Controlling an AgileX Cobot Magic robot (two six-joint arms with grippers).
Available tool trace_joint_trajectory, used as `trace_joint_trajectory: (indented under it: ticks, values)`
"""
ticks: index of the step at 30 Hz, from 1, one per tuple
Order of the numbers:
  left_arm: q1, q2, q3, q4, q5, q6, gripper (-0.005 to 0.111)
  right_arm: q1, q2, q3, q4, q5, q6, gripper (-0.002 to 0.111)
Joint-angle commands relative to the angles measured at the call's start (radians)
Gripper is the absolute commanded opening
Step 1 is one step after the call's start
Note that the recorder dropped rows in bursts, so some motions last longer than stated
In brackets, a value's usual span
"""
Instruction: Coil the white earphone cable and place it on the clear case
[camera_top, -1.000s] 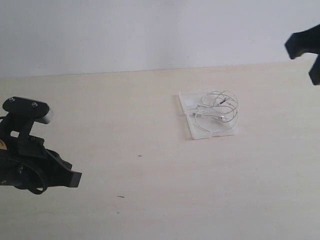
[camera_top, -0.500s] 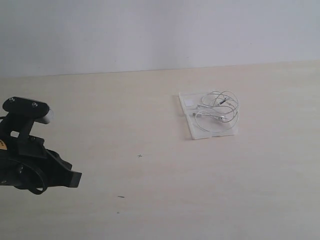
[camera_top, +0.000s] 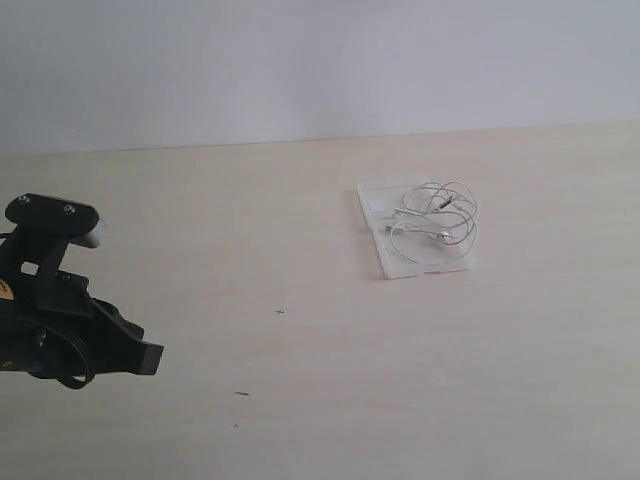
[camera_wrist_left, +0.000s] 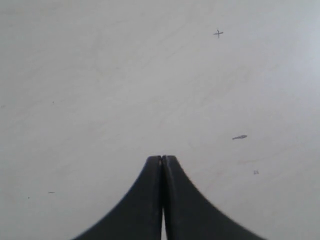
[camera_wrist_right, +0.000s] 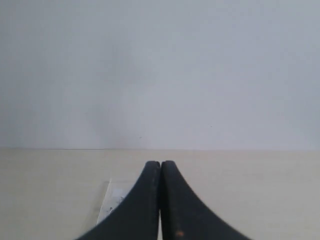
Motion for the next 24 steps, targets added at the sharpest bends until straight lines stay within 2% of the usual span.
trace_joint_trajectory:
  ticks: [1,9,14,19,24]
  values:
    - [-0.005,-0.003,0.000,0.004,-0.004,-0.010,0.000,-0.009,-0.064,0.190,-0.004,-0.122,-0.010,0.000]
    - [-0.005,-0.003,0.000,0.004,-0.004,-0.010,0.000,-0.009,-0.090,0.304,-0.009,-0.111,-0.041,0.000]
    - [-0.005,-0.003,0.000,0.004,-0.004,-0.010,0.000,-0.009,-0.222,0.364,0.041,-0.109,-0.100,0.000]
    - [-0.005,-0.003,0.000,0.004,-0.004,-0.010,0.000,-0.009,-0.323,0.364,0.083,0.065,-0.163,0.000]
    - [-0.005,-0.003,0.000,0.004,-0.004,-0.010,0.000,-0.009,-0.350,0.364,0.097,0.084,-0.183,0.000]
